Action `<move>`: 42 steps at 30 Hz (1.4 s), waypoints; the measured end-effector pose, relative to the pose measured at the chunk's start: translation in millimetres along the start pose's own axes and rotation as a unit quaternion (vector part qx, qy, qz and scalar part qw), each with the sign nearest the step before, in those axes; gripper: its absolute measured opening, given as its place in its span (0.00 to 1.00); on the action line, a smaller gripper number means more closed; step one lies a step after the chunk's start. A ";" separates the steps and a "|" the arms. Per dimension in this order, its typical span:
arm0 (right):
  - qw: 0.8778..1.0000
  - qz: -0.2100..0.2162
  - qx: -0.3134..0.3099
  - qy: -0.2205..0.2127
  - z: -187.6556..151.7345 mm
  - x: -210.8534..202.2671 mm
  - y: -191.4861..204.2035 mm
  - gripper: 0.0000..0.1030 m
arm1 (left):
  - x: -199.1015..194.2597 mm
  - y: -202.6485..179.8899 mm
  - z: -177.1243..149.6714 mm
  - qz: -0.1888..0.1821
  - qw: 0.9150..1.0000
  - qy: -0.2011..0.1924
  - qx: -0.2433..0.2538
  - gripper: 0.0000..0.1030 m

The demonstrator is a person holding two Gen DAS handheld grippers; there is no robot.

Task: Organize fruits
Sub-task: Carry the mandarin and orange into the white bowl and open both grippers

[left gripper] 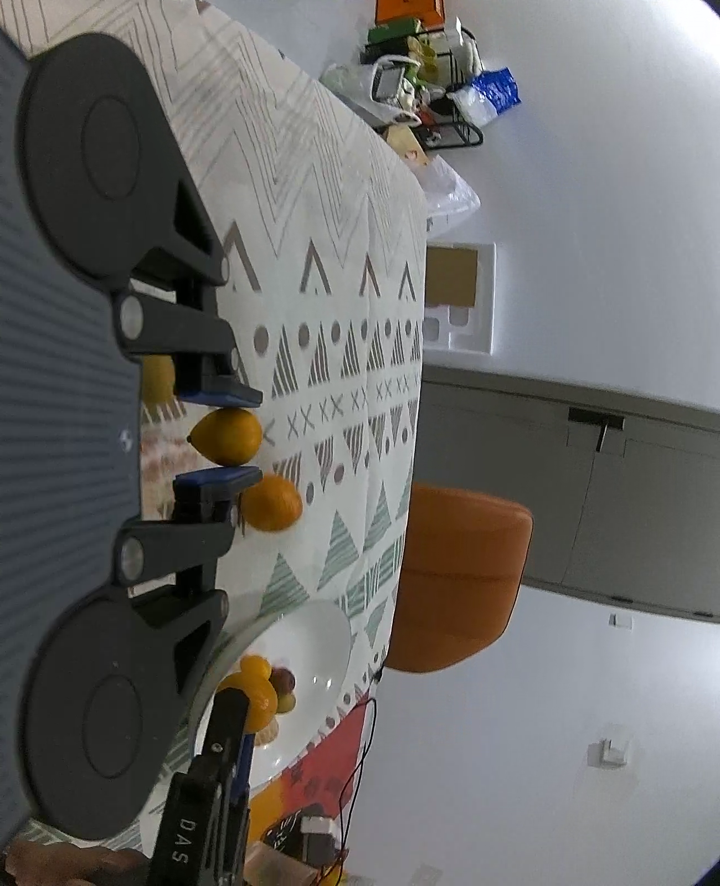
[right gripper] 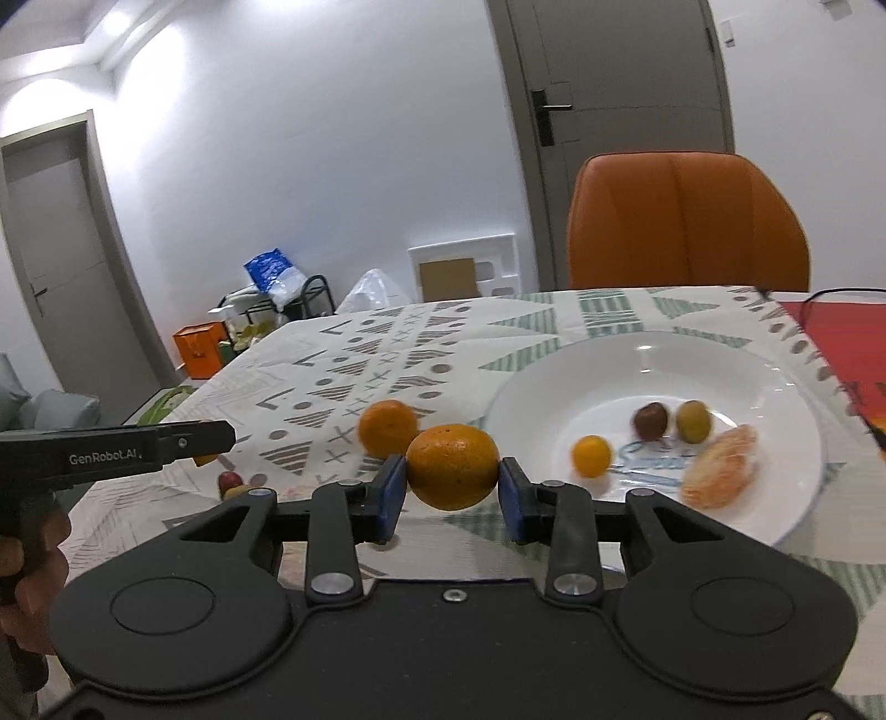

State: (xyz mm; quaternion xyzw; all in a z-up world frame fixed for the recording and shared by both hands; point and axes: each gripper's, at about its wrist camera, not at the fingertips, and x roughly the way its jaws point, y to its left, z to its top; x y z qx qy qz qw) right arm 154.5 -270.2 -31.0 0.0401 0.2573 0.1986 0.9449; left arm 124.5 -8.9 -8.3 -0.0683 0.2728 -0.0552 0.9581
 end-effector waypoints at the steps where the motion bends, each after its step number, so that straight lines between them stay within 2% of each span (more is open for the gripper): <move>1: 1.000 -0.004 0.002 -0.002 0.6 -2.4 -3.6 0.33 | 0.7 -3.1 0.5 -0.004 1.000 -0.001 0.002 0.20; 20: 0.996 -0.066 0.057 -0.016 -18.8 -38.3 -63.9 0.34 | 18.2 -67.3 3.4 -0.056 0.997 -0.001 0.044 0.20; 22: 0.995 -0.068 0.073 -0.020 -21.0 -42.3 -71.1 0.38 | 18.5 -75.0 4.8 -0.062 0.997 -0.004 0.050 0.20; 32: 0.992 -0.080 0.095 -0.033 -29.3 -63.7 -93.7 0.39 | 25.9 -108.4 5.2 -0.081 0.994 -0.003 0.072 0.20; 36: 0.991 -0.082 0.101 -0.039 -32.2 -68.8 -99.1 0.45 | 28.8 -118.9 6.8 -0.085 0.993 -0.004 0.077 0.20; 42: 0.990 -0.082 0.107 -0.045 -33.0 -75.9 -103.8 0.45 | 35.1 -133.6 7.0 -0.094 0.992 0.000 0.090 0.20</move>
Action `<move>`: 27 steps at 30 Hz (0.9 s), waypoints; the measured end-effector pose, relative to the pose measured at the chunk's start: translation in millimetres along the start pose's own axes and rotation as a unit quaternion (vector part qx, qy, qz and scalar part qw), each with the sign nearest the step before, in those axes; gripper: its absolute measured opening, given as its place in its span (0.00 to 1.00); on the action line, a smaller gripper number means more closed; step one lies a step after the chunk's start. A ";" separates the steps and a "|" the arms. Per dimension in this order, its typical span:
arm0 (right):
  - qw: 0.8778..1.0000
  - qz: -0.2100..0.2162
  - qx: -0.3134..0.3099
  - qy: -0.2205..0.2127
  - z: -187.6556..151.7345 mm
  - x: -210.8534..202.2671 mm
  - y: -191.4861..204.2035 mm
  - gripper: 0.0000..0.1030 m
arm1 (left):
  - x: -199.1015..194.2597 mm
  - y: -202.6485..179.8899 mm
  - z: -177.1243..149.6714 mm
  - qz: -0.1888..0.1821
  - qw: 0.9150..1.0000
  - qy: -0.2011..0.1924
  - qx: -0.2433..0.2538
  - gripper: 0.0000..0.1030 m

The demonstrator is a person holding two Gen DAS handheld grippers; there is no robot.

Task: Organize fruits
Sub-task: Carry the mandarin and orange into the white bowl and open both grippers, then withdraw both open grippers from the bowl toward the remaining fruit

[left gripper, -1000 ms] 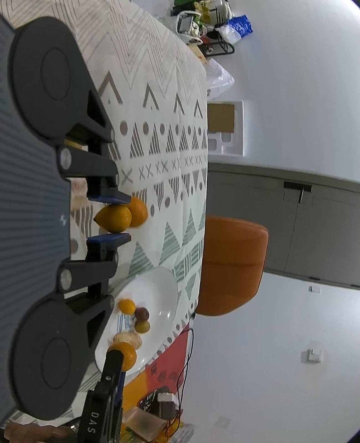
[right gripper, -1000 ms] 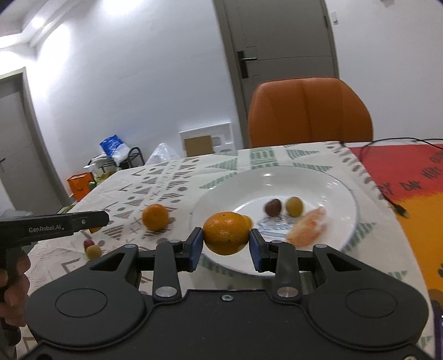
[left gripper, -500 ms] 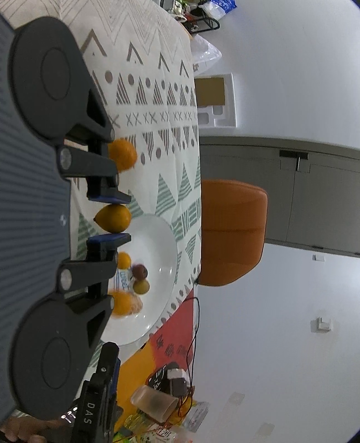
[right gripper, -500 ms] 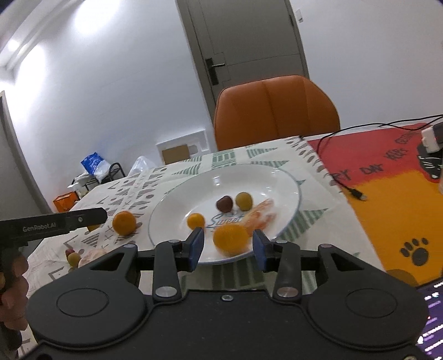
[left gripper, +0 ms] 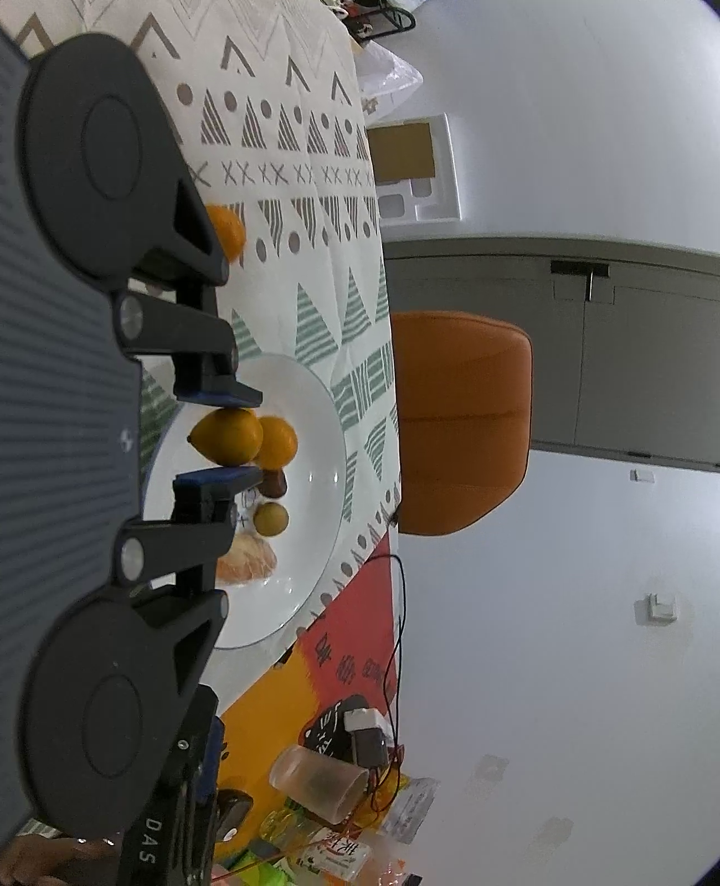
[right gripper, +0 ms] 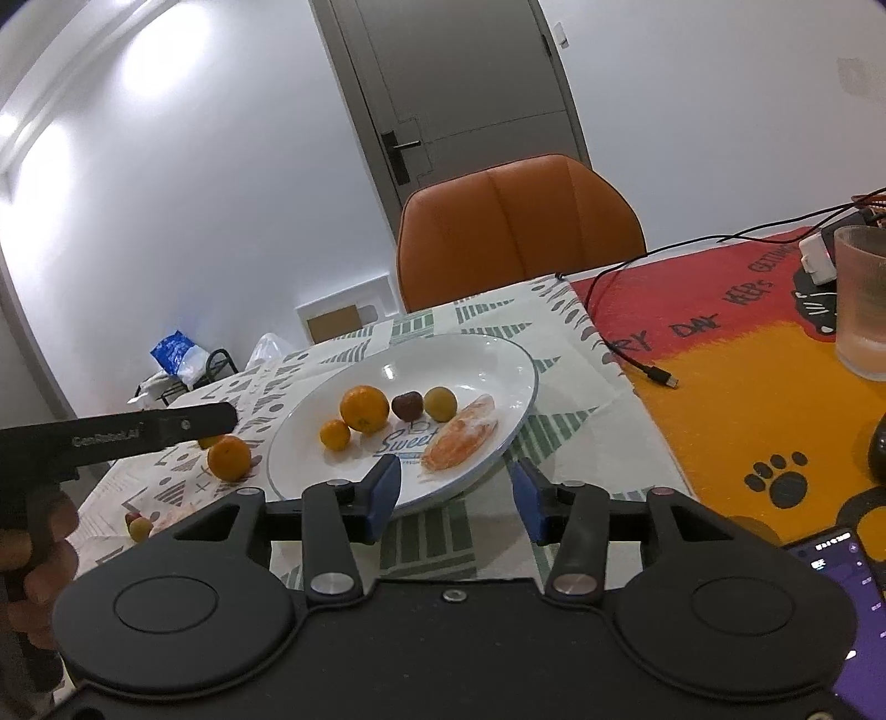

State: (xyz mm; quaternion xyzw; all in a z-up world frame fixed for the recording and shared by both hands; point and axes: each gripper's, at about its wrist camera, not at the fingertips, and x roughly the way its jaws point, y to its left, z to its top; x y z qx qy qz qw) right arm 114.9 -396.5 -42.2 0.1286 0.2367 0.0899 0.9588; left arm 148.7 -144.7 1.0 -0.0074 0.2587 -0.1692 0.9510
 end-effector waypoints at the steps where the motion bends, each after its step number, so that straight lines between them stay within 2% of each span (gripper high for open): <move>1: 1.000 0.000 0.002 -0.001 -0.3 -0.6 -1.1 0.45 | 1.8 -1.4 0.3 -0.001 1.000 0.001 0.001 0.20; 14: 1.000 -0.001 0.012 -0.002 -3.6 -2.7 -4.4 0.46 | 17.7 -20.0 7.6 -0.014 1.000 0.005 0.024 0.21; 19: 1.000 0.002 0.007 -0.002 -4.7 0.8 0.1 0.53 | 16.9 -17.9 7.5 -0.008 1.000 0.007 0.019 0.26; 22: 1.000 0.007 0.006 0.001 -6.0 4.0 4.0 0.53 | 12.3 -12.7 6.5 0.002 1.000 0.006 0.015 0.32; 24: 1.000 0.010 0.005 0.003 -7.2 5.8 6.7 0.55 | 9.2 -7.9 5.3 0.010 1.000 0.006 0.013 0.43; 25: 1.000 0.012 0.005 0.004 -7.8 6.8 8.2 0.55 | 7.6 -4.7 4.4 0.015 1.000 0.006 0.011 0.45; 27: 1.000 0.014 0.001 0.004 -8.9 8.0 11.8 0.61 | 4.8 1.4 2.5 0.025 1.000 0.006 0.007 0.49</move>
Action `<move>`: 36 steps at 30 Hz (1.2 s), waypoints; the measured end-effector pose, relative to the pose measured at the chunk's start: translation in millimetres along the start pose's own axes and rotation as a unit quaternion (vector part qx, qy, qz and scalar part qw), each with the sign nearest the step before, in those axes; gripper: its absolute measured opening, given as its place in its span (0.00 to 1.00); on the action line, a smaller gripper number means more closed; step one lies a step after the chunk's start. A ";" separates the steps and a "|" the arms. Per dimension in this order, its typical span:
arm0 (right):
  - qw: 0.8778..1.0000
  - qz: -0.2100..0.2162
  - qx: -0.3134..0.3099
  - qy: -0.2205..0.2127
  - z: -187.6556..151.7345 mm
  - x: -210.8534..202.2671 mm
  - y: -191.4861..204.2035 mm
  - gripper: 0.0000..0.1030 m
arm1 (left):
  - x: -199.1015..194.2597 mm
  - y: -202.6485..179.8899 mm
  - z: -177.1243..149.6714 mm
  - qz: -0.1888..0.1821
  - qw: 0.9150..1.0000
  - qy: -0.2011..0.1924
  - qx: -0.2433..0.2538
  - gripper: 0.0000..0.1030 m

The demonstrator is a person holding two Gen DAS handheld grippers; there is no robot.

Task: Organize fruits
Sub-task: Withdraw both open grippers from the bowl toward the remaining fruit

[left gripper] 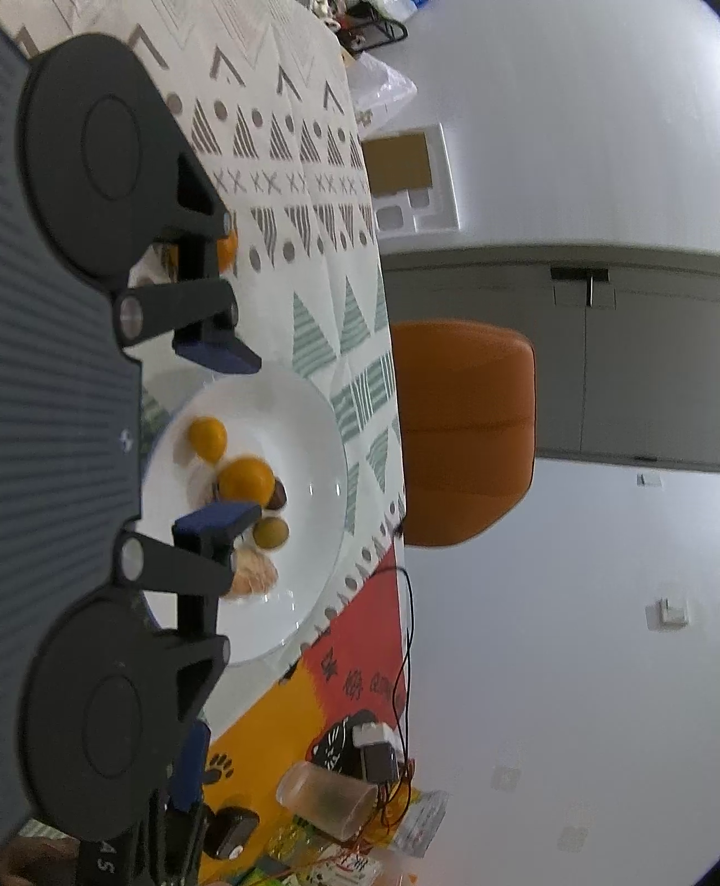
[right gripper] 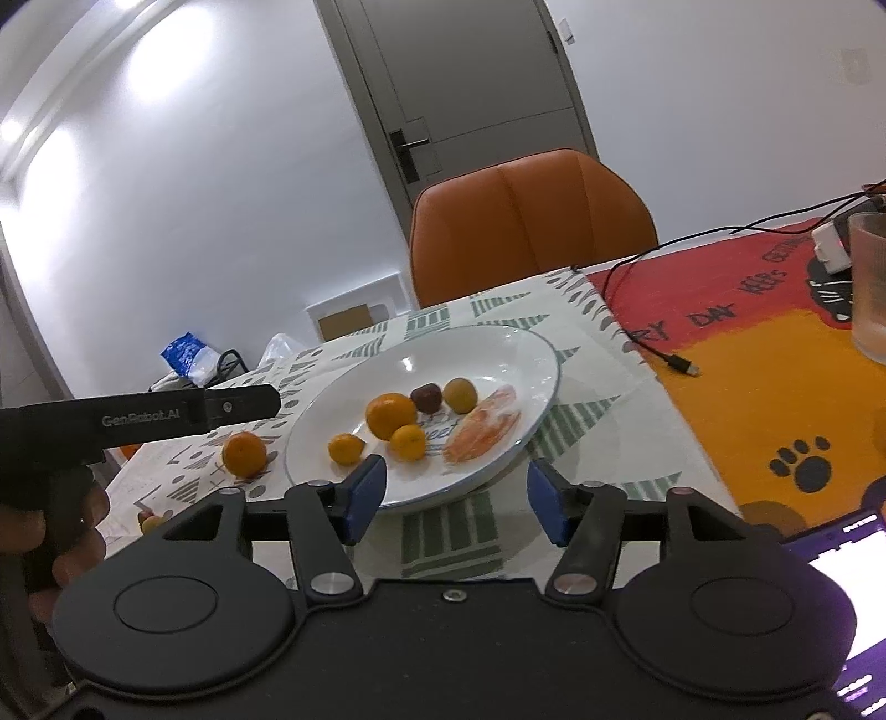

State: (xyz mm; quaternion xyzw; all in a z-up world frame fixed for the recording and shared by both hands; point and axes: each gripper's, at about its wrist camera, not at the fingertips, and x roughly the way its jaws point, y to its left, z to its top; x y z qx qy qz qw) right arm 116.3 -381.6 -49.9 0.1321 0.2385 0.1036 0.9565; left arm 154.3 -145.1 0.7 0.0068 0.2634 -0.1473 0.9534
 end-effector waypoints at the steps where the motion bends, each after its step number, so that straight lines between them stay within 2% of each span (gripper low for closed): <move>1: 1.000 0.001 -0.003 -0.001 -0.5 0.5 2.0 0.62 | -1.1 3.2 -0.9 0.004 1.000 0.001 -0.002 0.50; 4: 1.000 0.007 -0.007 0.002 -0.8 3.2 7.6 0.65 | -4.8 12.4 -3.2 0.015 1.000 0.005 -0.009 0.53; 9: 1.000 0.017 -0.016 0.005 0.1 8.4 17.6 0.70 | -14.7 28.7 -8.1 0.044 0.999 0.002 -0.025 0.74; 12: 1.000 0.022 -0.020 0.005 -0.1 10.2 24.1 0.73 | -21.1 36.8 -10.4 0.060 0.998 0.000 -0.029 0.78; 23: 0.998 0.044 -0.033 0.014 -2.0 22.2 47.5 0.82 | -39.7 66.9 -21.9 0.090 0.995 0.003 -0.048 0.84; 36: 0.995 0.070 -0.056 0.035 -6.9 38.1 75.7 0.84 | -59.1 101.5 -35.0 0.127 0.989 -0.001 -0.081 0.84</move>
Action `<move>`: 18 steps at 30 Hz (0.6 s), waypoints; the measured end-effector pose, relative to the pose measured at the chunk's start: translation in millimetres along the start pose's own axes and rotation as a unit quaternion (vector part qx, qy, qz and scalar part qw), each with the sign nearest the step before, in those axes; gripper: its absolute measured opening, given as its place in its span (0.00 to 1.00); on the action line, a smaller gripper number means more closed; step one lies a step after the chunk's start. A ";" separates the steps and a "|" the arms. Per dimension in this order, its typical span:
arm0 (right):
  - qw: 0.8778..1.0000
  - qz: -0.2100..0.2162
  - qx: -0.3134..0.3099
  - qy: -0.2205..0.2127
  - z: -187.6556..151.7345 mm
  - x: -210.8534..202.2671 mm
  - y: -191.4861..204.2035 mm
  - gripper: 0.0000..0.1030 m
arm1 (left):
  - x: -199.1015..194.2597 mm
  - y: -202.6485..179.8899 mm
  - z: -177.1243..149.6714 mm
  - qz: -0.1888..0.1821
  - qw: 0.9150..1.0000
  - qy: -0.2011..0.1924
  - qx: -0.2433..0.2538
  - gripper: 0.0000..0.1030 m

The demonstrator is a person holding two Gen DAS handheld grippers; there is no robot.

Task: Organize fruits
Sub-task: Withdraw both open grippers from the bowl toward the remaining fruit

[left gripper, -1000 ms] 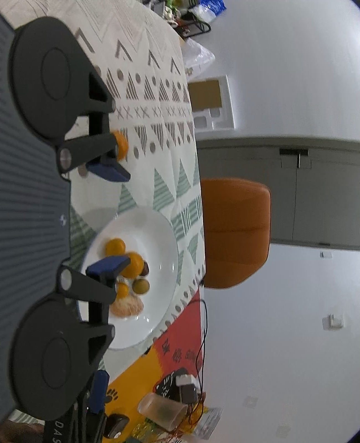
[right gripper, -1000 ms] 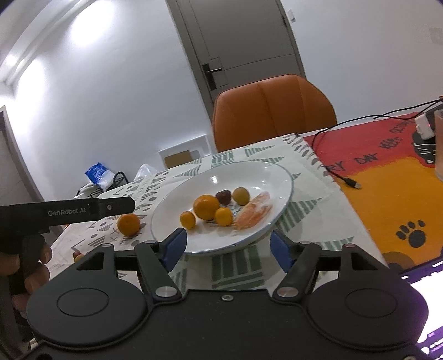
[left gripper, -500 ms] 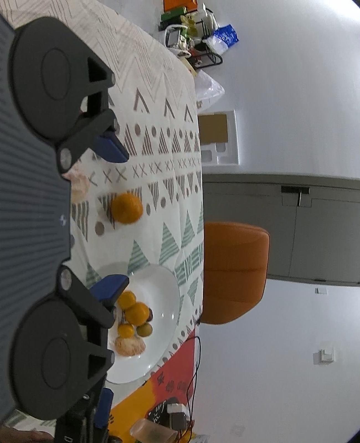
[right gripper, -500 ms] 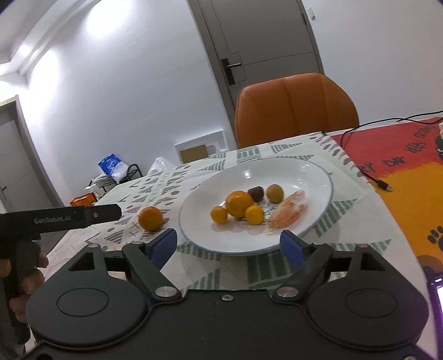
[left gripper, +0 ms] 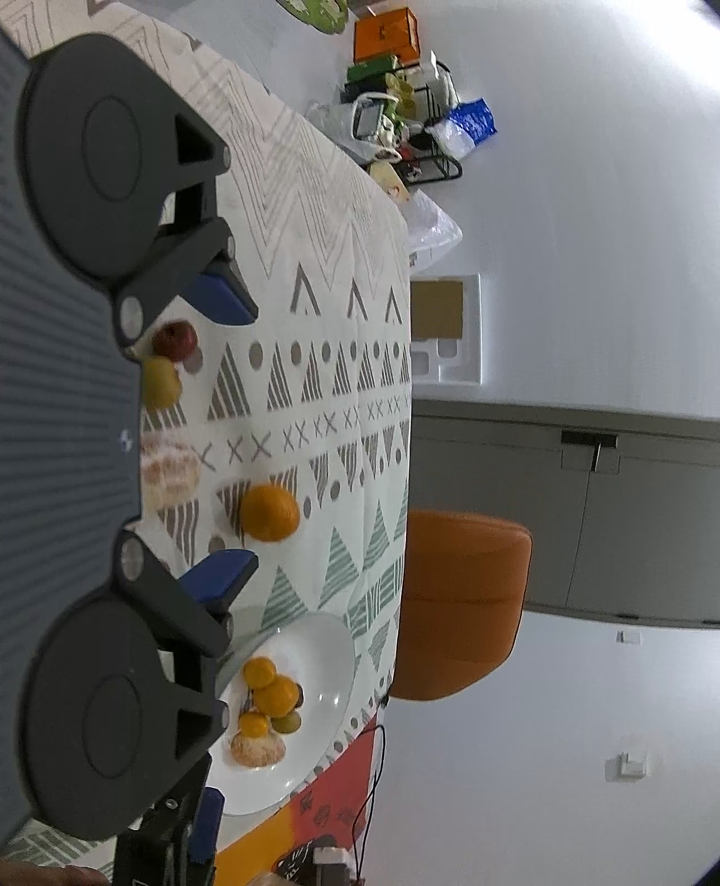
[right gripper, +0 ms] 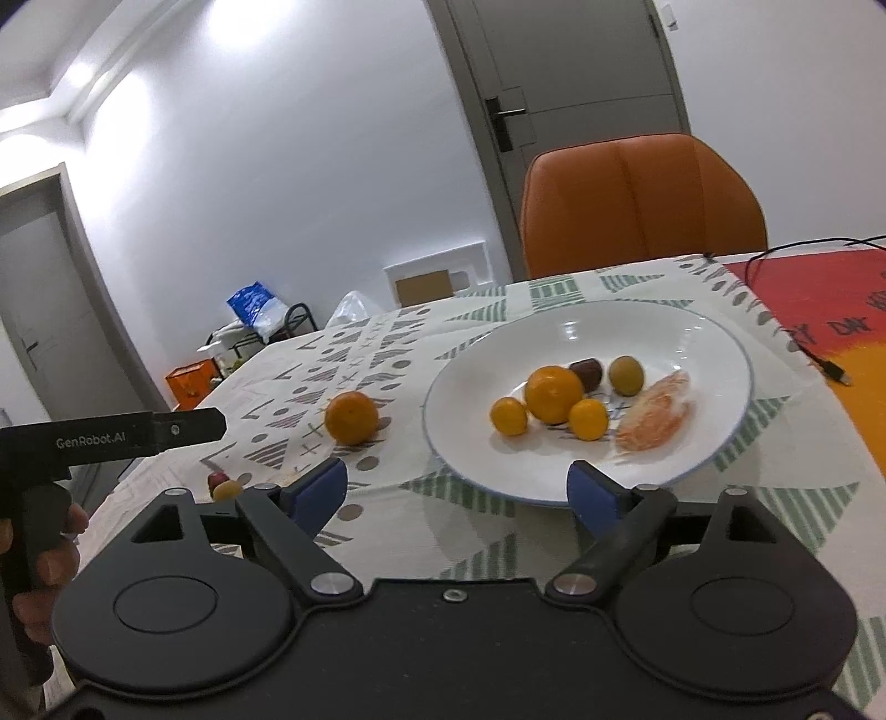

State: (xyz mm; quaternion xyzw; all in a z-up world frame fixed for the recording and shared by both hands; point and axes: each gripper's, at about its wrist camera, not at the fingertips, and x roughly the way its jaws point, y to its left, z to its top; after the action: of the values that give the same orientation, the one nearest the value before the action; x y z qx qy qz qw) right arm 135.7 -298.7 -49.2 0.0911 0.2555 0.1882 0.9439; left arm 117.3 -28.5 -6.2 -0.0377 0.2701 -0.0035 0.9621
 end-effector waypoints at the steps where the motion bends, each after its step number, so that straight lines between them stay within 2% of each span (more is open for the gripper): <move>1: 1.000 0.002 -0.002 0.002 -0.1 1.7 2.1 0.84 | -0.3 3.3 -1.0 0.003 1.000 0.001 -0.003 0.84; 9: 0.999 0.026 -0.020 0.019 -1.6 16.3 22.1 0.84 | -0.8 29.6 -7.9 0.028 0.999 0.010 -0.025 0.84; 18: 0.997 0.044 -0.044 0.039 -4.1 32.8 45.5 0.84 | 4.5 50.1 -16.3 0.036 0.998 0.027 -0.045 0.84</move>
State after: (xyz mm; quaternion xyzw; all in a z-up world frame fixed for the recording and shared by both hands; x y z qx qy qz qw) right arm 145.7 -243.7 -55.3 0.0530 0.2791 0.2442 0.9272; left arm 112.0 20.3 -26.2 -0.0709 0.2969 0.0420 0.9514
